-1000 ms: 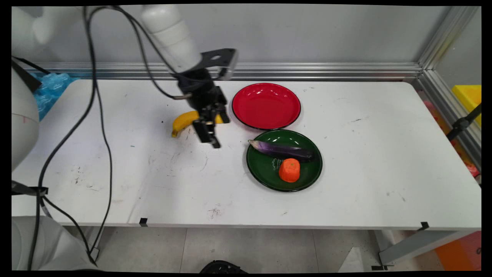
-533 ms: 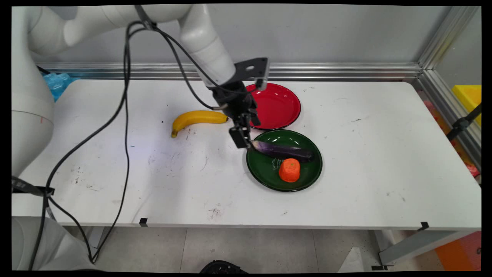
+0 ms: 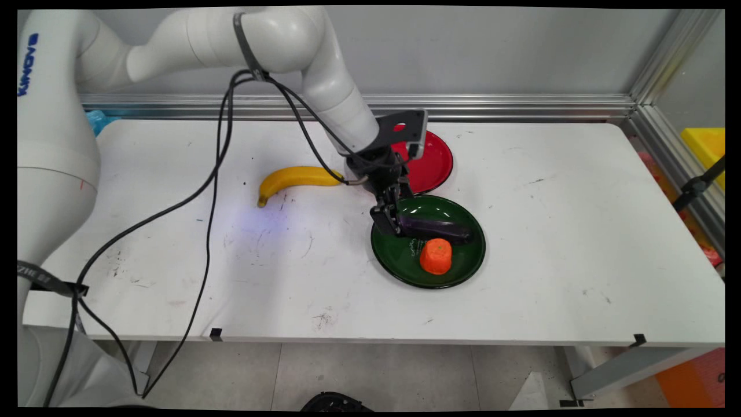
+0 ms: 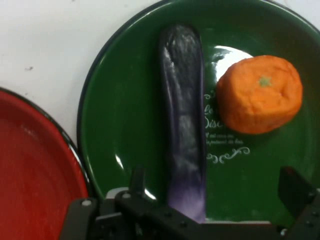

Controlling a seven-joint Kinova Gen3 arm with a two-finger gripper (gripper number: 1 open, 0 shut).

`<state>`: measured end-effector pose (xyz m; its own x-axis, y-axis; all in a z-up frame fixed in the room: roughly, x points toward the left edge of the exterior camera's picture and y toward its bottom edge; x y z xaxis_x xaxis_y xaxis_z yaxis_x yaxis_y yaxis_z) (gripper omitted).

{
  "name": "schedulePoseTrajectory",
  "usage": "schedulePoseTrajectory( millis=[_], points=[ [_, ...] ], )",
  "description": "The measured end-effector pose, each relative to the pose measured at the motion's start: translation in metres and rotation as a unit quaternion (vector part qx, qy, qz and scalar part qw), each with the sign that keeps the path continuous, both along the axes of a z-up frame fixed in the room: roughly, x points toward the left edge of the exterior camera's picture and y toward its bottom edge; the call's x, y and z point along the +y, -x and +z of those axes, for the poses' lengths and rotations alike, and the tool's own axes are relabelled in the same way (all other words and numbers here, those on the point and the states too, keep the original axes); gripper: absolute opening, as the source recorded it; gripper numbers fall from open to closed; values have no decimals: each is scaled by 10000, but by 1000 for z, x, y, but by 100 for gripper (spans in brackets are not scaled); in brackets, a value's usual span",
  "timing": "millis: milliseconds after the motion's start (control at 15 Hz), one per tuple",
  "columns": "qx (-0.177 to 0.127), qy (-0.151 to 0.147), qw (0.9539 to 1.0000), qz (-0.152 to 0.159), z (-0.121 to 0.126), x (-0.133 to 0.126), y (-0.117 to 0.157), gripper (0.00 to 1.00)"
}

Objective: Pick up the eggplant from the green plate, then place the picked object on the red plate

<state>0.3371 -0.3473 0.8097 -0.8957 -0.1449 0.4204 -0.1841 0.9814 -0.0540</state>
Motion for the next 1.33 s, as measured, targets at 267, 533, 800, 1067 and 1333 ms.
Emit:
schedulePoseTrajectory(
  millis=[267, 533, 800, 1067, 1333],
  points=[
    [21, 88, 9999, -61, -17, -3, 5, 100],
    [30, 149, 9999, -75, -31, -7, 8, 100],
    [56, 159, 9998, -61, -41, -8, 10, 0],
    [71, 124, 9999, -41, -46, -7, 10, 0],
    [71, 89, 9999, -37, -44, -7, 8, 0]
  ],
)
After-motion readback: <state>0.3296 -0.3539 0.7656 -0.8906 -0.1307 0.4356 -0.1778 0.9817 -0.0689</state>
